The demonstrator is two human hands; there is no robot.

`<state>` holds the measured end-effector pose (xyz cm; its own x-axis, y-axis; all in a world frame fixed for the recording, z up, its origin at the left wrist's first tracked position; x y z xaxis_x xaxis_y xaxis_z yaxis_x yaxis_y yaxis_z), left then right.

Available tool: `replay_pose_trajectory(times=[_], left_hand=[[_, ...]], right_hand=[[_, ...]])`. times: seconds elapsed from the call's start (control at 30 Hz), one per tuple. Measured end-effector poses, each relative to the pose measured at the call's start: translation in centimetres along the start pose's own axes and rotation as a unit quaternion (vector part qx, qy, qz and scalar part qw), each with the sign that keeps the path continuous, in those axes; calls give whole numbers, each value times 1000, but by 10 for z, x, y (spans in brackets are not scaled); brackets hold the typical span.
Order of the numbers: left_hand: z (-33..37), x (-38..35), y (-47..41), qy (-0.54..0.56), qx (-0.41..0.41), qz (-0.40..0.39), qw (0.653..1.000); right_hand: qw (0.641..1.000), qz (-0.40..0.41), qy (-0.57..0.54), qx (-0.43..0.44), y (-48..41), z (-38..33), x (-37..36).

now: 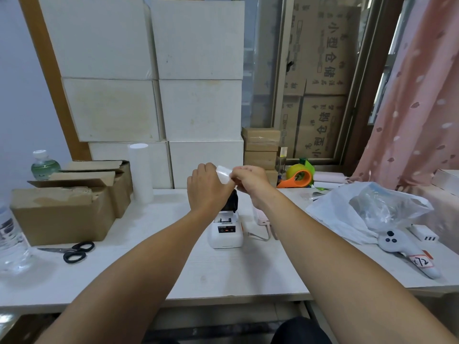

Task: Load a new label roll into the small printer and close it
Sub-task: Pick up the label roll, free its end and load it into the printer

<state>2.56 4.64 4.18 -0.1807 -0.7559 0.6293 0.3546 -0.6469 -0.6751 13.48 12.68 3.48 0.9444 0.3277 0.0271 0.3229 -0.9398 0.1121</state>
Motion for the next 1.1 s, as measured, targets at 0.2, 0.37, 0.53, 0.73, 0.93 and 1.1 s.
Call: replay_pose_trajectory(times=[0.2,0.37,0.53,0.73,0.93,1.1], left_hand=[[4,2,3,-16,11,-10,1000],[7,2,1,-42,23,-48,998],[5,-2,3,-79,14,-93,992],[-13,-12,9,12,-36,-159,986],[-76,-29,16,139,77,-266,951],[-83,-44,28,200,105,-257,940]], right_hand=[[1000,-4,21,-8,4,-3,3],[997,-1,70,-12,-1,-2,-3],[997,1,76,-25,-10,8,-2],[996,-47,21,-78,-8,25,10],[992,-45,15,-114,-15,40,22],[987,-77,31,-136,-19,49,13]])
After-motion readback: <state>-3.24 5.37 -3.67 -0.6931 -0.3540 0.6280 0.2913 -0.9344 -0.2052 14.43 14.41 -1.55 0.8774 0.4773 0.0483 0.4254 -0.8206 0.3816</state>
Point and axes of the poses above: each hand's wrist, its own y-axis away from the middle knuckle, its own x-axis out of the back of the hand, z = x × y, the point moved 5 cm from there along -y, towards the middle knuckle, and after that the axes turned 10 degrees about -x, right-handed, at the moved point
